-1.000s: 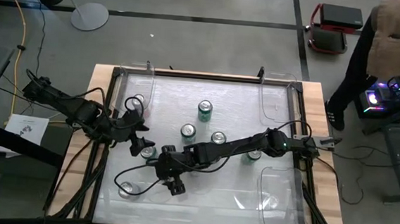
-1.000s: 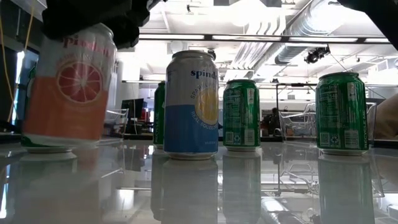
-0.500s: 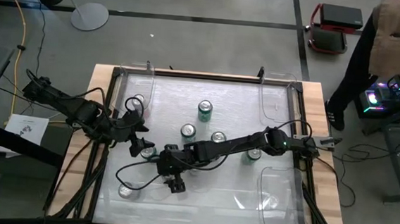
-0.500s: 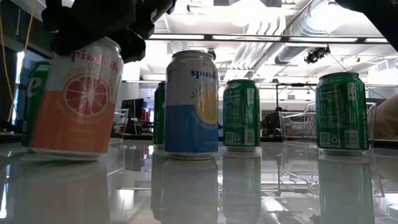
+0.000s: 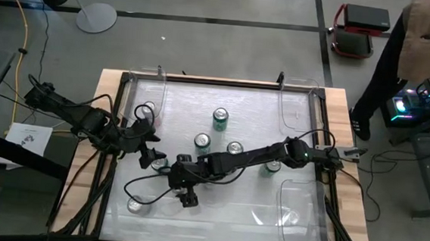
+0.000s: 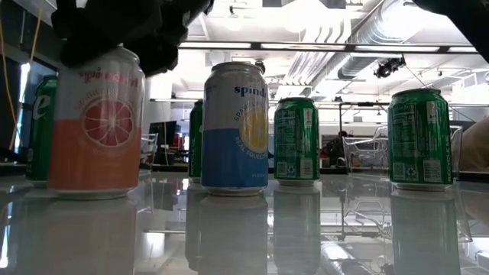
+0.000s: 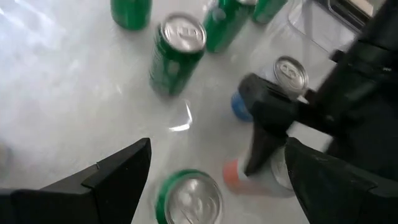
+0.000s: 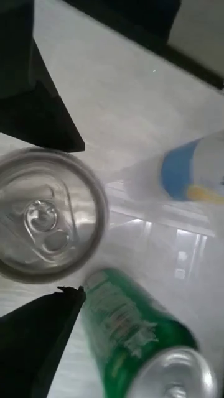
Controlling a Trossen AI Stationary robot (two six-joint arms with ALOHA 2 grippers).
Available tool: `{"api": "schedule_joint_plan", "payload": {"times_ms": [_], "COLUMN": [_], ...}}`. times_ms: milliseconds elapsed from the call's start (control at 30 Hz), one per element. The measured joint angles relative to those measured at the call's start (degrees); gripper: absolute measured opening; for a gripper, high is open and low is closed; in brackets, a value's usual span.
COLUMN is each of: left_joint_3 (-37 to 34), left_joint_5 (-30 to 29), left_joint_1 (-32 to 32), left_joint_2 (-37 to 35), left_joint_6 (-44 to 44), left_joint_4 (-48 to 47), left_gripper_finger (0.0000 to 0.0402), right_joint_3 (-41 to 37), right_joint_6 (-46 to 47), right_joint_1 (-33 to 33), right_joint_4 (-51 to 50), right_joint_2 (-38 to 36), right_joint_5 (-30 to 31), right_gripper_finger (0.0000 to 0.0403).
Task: Sort soda cans
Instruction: Put the orange/white soda can into the left transparent bin
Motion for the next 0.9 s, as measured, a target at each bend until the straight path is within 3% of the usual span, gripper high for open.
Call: {"api": "schedule_joint_plan", "payload": {"times_ms": [300,467,567,700,900], "left_joint_3": [0.0,0.0,0.0,-0.1,0.8], "left_joint_5": [-17.8,-35.8,-40.4,-38.9,-21.7], "left_joint_1": [-7.0,-15.4,-18.7,-20.0,-19.9], "left_joint_2": [0.9,5.5,9.4,13.6,16.9], "left_joint_6": [8.1,10.7,13.2,14.5,23.3], "left_joint_4": [9.9,15.3,19.7,23.7,26.2], "left_gripper_finger": [0.0344,0.0344,0.0344,0.0344,0.0344], "right_joint_3": [6.6,-2.5,-13.6,-31.4,-53.9], "right_joint_6": [1.0,2.1,5.8,14.0,27.4], "right_joint_1": [0.4,1.4,2.5,5.8,13.2], "right_joint_4": [-7.9,-14.9,-15.2,-11.7,0.2], "right_joint_2": [-1.9,-10.4,-18.0,-31.7,-49.9], "right_joint_5": [1.8,14.4,21.9,28.3,39.7], "right_gripper_finger": [0.0365,0.0365,0.0365,0.0365,0.0365]}}
